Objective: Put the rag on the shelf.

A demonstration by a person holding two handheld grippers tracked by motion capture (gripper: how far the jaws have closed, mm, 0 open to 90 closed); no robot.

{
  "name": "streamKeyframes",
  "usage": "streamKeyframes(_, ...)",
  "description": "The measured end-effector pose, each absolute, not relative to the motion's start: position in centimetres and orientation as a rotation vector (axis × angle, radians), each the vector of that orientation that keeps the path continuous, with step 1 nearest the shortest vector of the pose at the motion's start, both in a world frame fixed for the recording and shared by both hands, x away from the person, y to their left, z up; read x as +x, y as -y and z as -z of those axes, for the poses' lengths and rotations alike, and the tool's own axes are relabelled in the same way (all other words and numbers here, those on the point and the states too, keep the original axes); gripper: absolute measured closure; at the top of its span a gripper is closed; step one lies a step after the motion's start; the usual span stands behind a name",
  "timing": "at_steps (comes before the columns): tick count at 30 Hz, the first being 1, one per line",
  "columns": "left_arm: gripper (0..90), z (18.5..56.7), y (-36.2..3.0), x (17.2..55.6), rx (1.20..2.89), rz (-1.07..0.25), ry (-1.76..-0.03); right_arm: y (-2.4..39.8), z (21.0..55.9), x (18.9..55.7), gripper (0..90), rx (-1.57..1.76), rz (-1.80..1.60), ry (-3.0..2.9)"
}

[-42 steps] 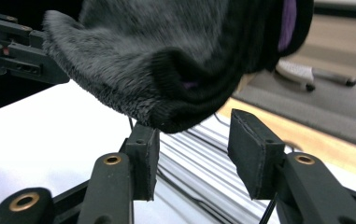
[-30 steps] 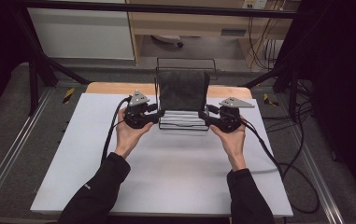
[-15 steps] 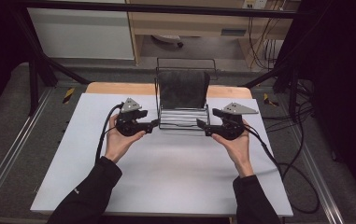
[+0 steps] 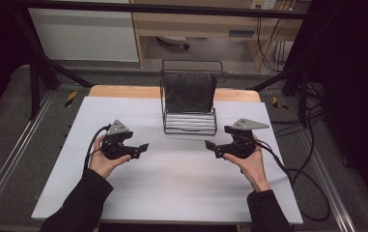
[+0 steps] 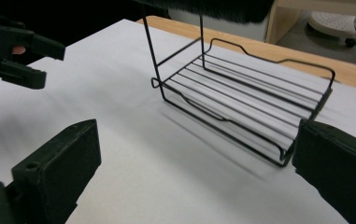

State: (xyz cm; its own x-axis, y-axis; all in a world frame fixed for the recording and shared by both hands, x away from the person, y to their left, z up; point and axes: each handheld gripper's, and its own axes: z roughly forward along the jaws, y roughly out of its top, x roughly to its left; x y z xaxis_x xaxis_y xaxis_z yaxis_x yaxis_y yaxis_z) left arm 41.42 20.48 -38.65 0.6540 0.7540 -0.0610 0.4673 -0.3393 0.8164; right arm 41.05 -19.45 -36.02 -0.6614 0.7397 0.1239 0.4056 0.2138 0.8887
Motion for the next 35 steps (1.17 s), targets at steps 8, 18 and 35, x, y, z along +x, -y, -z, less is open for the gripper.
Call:
streamKeyframes(8, 10.3, 40.5, -23.0, 39.3, 1.989, -0.407, -0.980, 21.4, 38.7, 39.5, 0.8, 1.108, -1.443, -2.194)
streamKeyframes(18, 8.6, 42.5, -26.1, 37.4, 2.001, -0.416, -1.016, 24.4, 42.1, 38.0, 0.8, 1.159, -1.421, -2.229)
streamKeyframes(35, 8.6, 44.6, -27.6, 36.7, 2.029, -0.418, -1.032, 26.8, 45.1, 37.1, 0.9, 1.240, -1.339, -2.287)
